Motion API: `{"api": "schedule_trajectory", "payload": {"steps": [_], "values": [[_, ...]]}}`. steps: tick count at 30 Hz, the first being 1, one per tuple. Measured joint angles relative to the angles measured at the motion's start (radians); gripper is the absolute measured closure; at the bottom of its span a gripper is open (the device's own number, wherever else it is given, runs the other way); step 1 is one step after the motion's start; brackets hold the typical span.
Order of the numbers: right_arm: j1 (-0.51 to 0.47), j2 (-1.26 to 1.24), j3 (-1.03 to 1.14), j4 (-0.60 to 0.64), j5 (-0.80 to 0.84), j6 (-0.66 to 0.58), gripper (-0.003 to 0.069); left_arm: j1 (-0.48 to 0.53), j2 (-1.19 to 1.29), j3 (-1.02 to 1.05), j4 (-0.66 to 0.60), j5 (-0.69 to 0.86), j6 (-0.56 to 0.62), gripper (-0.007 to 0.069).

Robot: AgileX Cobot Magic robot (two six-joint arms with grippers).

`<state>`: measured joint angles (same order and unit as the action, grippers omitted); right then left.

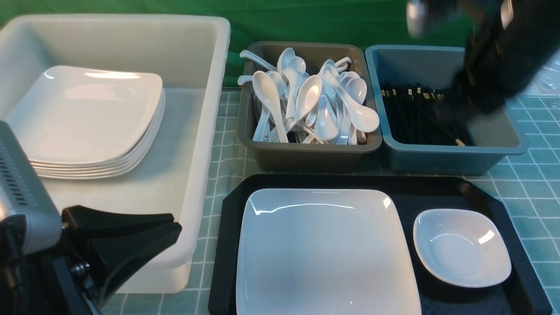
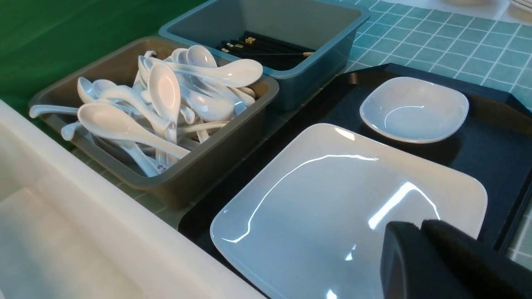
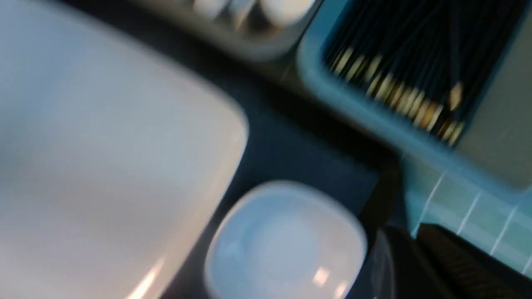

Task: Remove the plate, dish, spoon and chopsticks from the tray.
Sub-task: Use the right arm to grab a small plate from the dinner plate

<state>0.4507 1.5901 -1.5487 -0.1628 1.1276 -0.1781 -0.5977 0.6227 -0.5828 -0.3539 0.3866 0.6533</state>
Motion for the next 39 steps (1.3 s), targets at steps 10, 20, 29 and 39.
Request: {"api": "schedule_trajectory", "payload": {"steps": [10, 20, 29, 39], "values": [[0.01, -0.091, 0.686, 0.006, -0.404, -0.025, 0.0188, 0.0, 0.0, 0.0, 0.0, 0.0, -0.002, 0.0606], [0.01, 0.036, 0.726, -0.073, -0.627, -0.07, 0.0173, 0.0, -0.001, 0.0, 0.0, 0.001, -0.002, 0.0606], [0.012, 0.088, 0.725, -0.13, -0.662, -0.085, 0.0337, 0.0, -0.001, 0.0, 0.0, 0.005, -0.002, 0.0606], [0.095, -0.066, 0.661, -0.117, -0.454, -0.019, 0.0594, 0.0, -0.006, -0.003, 0.002, 0.043, -0.008, 0.0606]]}}
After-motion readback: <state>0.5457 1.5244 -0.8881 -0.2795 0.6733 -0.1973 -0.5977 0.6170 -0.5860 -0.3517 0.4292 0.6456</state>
